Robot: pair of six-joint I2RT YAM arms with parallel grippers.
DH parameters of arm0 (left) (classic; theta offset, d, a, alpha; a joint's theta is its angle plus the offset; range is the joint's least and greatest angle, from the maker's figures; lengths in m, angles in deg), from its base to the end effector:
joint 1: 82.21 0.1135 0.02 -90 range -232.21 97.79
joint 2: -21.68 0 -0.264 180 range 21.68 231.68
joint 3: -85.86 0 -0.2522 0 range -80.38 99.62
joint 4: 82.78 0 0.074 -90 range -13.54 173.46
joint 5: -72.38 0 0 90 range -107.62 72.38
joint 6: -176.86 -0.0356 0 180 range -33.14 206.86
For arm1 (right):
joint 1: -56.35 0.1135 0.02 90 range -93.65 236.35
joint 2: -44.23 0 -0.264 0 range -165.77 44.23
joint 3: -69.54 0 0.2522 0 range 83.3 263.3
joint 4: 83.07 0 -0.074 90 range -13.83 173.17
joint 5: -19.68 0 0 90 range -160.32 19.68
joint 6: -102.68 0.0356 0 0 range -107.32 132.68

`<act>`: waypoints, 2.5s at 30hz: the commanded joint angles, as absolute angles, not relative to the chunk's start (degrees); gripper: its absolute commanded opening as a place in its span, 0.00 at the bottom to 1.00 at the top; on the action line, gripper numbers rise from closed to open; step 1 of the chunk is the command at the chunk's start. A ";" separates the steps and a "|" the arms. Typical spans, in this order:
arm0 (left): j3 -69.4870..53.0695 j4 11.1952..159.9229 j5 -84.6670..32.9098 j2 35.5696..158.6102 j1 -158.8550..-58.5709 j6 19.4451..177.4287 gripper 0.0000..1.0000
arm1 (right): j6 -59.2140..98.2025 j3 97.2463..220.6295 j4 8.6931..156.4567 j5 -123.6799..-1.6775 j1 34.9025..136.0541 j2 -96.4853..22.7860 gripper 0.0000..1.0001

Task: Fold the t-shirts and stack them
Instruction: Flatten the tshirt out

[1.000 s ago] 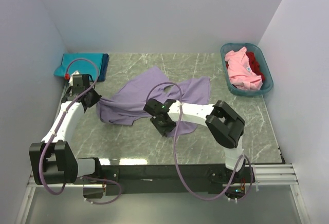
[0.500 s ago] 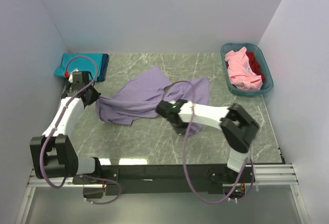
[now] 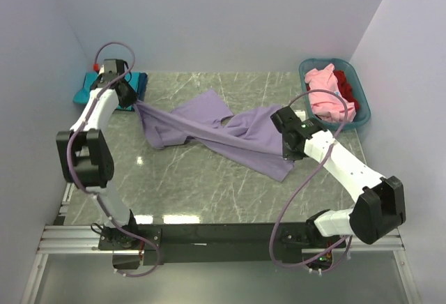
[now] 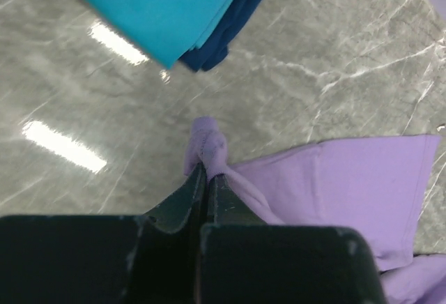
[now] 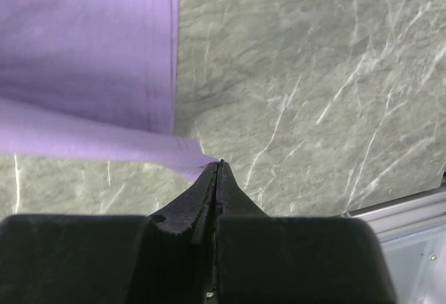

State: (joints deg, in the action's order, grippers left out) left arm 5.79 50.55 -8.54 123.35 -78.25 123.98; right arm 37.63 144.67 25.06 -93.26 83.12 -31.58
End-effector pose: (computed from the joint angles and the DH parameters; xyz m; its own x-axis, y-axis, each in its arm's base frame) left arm 0.3966 0.0331 0.2827 -0.4907 -0.6313 -0.6005 -0.5880 0.7486 -0.3065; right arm 0.2201 0.0955 0.2646 -0.9032 -0.0205 -0.4287 0.0778 0.9745 -0.2106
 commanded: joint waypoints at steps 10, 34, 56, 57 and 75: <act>34.84 48.29 -13.48 144.37 -84.76 124.91 0.03 | 36.06 152.11 26.04 -94.05 80.78 -35.04 0.00; -21.55 56.73 -4.43 102.11 -91.44 124.12 0.66 | 35.09 147.82 31.05 -85.62 80.78 -32.15 0.00; -19.56 59.90 7.78 116.95 -98.12 129.57 0.61 | 34.83 145.80 32.98 -84.38 80.87 -31.01 0.00; -19.38 60.34 7.61 117.04 -98.12 129.57 0.59 | 34.74 145.45 33.07 -84.38 80.87 -31.00 0.00; -21.05 58.40 6.65 114.94 -95.05 129.49 0.43 | 34.74 144.74 33.25 -85.00 80.87 -30.12 0.00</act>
